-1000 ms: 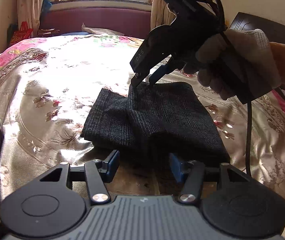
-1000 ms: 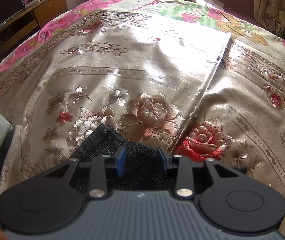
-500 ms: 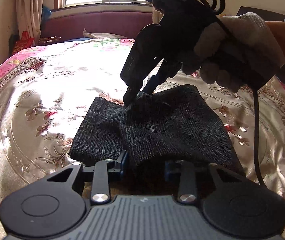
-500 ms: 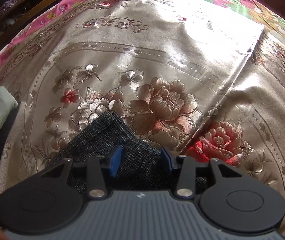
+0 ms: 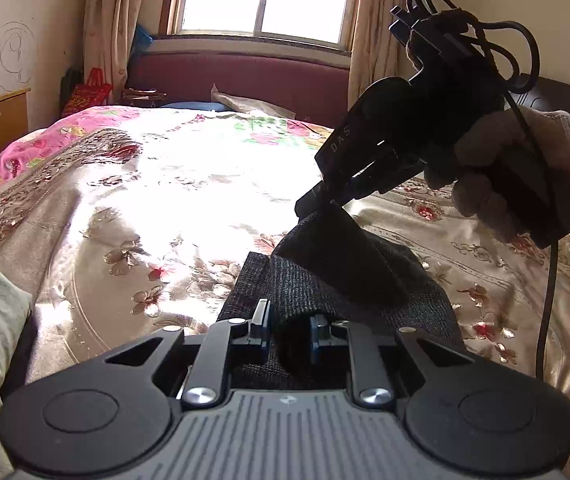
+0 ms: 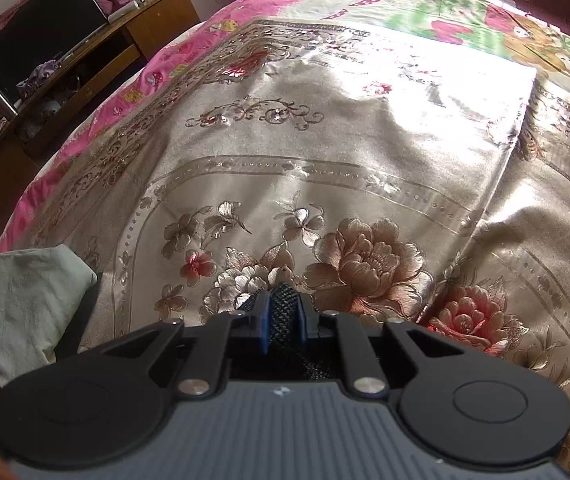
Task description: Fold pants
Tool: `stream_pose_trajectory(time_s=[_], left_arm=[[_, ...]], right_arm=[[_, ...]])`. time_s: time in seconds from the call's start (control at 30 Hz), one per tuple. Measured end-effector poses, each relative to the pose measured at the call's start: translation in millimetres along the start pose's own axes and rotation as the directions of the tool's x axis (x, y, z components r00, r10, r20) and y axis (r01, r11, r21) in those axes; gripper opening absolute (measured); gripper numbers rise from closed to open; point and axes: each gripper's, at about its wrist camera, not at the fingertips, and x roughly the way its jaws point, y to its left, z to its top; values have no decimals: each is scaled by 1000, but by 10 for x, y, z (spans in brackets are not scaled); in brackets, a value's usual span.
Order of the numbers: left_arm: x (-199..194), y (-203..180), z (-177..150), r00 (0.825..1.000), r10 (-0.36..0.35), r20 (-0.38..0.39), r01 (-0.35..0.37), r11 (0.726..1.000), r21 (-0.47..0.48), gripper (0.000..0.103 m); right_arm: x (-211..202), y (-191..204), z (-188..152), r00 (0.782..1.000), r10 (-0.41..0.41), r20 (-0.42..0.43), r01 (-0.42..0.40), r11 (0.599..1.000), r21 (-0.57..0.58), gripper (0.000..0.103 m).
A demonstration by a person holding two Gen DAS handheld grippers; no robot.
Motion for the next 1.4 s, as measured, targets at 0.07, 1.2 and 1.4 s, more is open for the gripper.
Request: stream_pose_trajectory(time_s=[0.07,1.2,1.4], left_arm=[[39,71,-38,1000,13,-11,-13,1000,-3,34],[-299,316,-122,982,187,3,-187,982,-7,39],[1,41,103,996,88,31,-91,989,113,39]], right_arm=[[117,29,-1,1000,6,-3,-6,1000,0,14],[-66,98,-302,953,-82,292,90,996,-14,16],[21,110,-729,975,-101,199,118,990,-77,16]])
